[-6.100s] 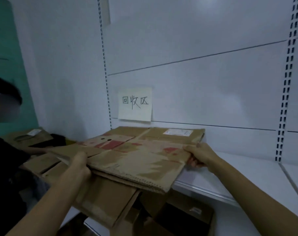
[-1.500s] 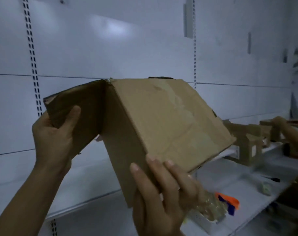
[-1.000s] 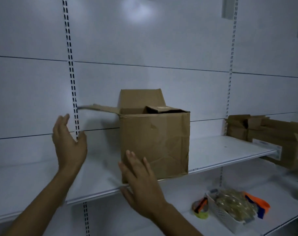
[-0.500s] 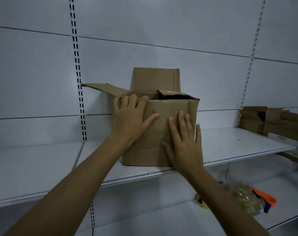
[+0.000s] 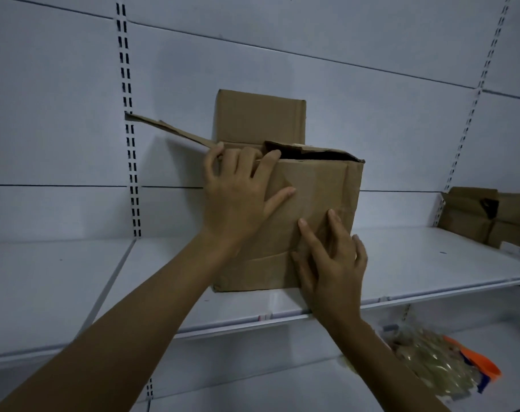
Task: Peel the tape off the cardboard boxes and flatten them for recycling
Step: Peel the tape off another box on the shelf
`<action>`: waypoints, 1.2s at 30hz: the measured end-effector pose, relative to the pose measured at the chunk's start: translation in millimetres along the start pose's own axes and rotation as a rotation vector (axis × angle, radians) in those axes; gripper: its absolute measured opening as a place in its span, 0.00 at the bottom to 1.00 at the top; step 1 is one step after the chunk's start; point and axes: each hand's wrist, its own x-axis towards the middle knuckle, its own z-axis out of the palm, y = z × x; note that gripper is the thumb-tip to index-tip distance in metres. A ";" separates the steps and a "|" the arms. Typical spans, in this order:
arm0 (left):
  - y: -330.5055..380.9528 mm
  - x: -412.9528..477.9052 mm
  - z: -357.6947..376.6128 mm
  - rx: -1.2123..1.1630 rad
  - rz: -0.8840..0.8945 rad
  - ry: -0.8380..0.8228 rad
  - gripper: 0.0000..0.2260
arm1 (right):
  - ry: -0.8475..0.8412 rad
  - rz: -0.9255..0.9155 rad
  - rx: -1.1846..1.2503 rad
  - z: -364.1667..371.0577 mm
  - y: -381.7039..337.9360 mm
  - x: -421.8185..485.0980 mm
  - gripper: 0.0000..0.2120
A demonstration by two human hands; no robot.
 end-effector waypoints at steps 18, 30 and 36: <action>0.9 -74.6 33.3 -0.172 0.294 0.034 0.26 | 0.093 0.041 0.089 13.9 -0.4 21.1 0.24; 1.2 -75.1 34.2 -0.137 0.302 0.033 0.25 | 0.162 0.074 0.103 21.3 4.7 13.1 0.10; 1.6 -74.3 31.9 -0.137 0.290 0.028 0.26 | 0.210 0.069 0.158 16.7 2.6 12.0 0.20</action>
